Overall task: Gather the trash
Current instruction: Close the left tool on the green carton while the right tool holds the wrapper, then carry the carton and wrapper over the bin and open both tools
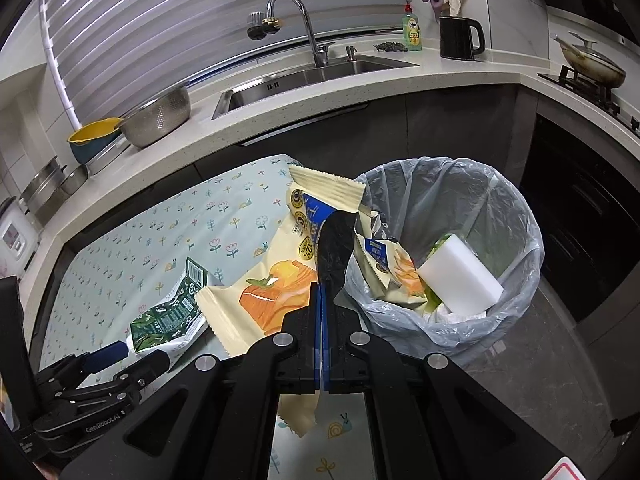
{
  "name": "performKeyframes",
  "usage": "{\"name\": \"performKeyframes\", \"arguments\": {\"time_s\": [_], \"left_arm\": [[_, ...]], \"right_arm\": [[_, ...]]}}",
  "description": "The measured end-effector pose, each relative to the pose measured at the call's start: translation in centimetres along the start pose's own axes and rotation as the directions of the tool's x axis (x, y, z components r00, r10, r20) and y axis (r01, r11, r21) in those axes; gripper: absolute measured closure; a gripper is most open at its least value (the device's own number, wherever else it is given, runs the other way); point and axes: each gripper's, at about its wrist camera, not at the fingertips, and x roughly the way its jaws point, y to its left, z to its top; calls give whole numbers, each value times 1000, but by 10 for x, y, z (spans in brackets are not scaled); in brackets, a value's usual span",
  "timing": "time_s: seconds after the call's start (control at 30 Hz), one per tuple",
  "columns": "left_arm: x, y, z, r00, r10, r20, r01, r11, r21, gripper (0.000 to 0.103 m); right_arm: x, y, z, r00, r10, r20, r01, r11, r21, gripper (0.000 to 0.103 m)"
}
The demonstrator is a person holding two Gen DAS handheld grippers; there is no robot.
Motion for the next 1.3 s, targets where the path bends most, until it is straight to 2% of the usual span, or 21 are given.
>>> {"name": "performKeyframes", "arguments": {"time_s": [0.03,0.07,0.2,0.3,0.43,0.5,0.83,1.3], "left_arm": [[0,-1,1,1000,10,14,-11,1000,21,14],[0,-2,1,1000,16,24,-17,999,42,12],[18,-6,4,999,37,26,-41,985,169,12],[27,-6,5,1000,19,15,-22,981,195,12],[38,-10,7,1000,3,-19,1,977,212,30],[40,-11,7,999,-5,-31,12,979,204,36],[23,-25,3,1000,-17,0,17,993,119,50],[6,-60,19,996,-77,40,74,994,76,50]], "right_arm": [[1,1,1,1000,0,0,0,1000,-1,102],[1,1,1,1000,1,0,-1,1000,-3,102],[3,2,2,1000,1,-2,-1,1000,-2,102],[6,3,2,1000,2,-6,-2,1000,-2,102],[9,4,1,1000,0,-11,0,1000,-6,102],[10,5,1,1000,-2,-12,2,1000,-9,102],[3,1,3,1000,-4,0,4,1000,-8,102],[-14,-26,16,999,-28,41,28,1000,15,102]]}}
